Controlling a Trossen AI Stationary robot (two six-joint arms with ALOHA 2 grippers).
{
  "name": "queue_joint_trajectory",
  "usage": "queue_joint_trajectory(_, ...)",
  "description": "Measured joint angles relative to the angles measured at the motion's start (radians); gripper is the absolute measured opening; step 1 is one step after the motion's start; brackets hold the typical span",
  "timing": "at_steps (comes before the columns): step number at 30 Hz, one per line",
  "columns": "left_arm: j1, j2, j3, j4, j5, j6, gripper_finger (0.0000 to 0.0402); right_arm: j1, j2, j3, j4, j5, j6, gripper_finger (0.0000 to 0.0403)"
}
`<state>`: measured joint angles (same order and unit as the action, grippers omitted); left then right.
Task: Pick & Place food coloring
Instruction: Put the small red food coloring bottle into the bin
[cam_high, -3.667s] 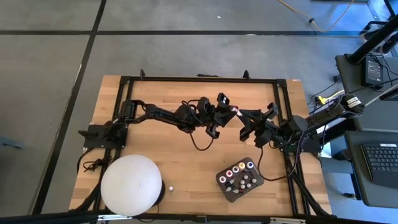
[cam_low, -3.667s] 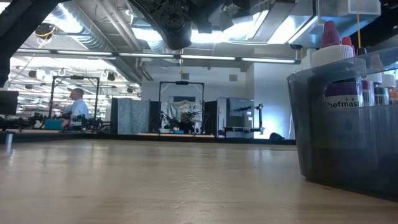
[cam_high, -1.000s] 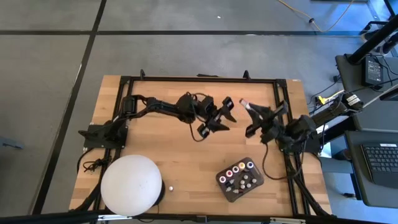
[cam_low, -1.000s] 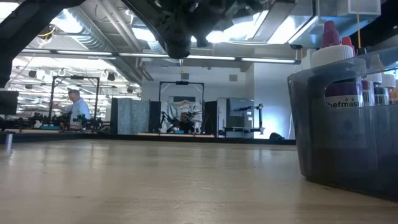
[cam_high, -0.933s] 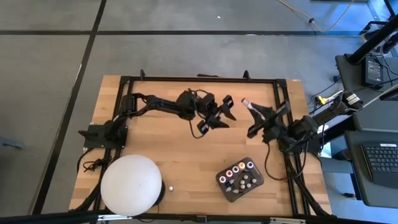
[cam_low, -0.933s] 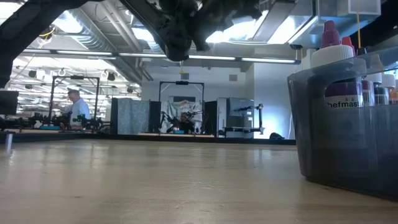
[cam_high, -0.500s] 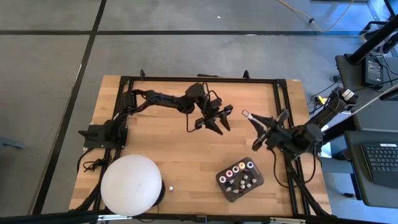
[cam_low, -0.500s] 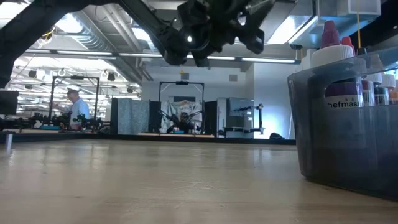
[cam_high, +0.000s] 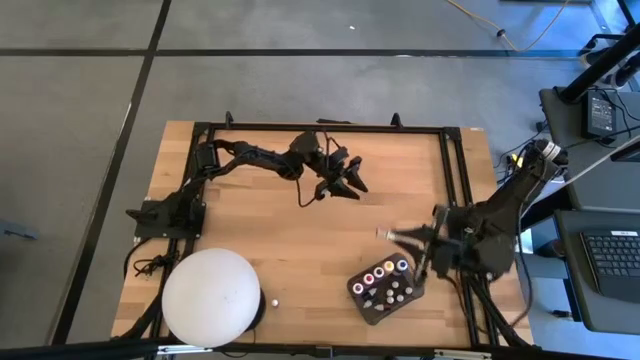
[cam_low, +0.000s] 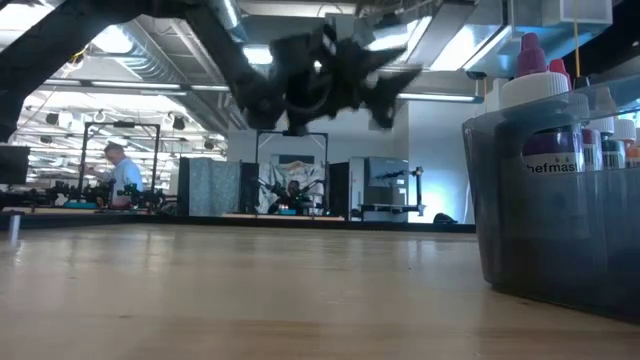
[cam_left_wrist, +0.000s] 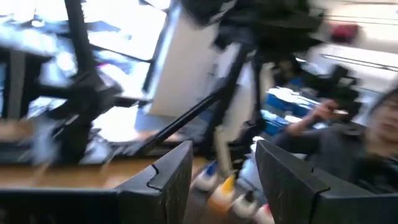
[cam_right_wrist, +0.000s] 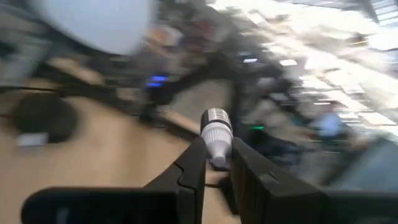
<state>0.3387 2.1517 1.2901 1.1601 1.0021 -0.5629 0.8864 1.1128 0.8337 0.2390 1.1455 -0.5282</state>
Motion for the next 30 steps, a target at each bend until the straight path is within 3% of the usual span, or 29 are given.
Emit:
queue_joint_trajectory(8,0.008,0.002,-0.156,-0.004,-0.168,0.026,0.0175,0.041,0.07,0.223,-0.653,-0.515,0.871,0.0061)
queue_joint_trajectory(17,-0.038,0.001,-0.158,0.09,-0.178,0.044,0.0173,0.006,0.258,0.335,-1.176,-0.815,1.511,0.0061)
queue_joint_trajectory(21,-0.052,0.001,-0.158,0.102,-0.178,0.045,0.0176,-0.006,0.328,0.337,-1.296,-0.902,1.668,0.0063)
queue_joint_trajectory(30,-0.058,0.001,-0.158,0.101,-0.172,0.045,0.0172,-0.047,0.4,0.337,-1.264,-0.982,1.676,0.0063)
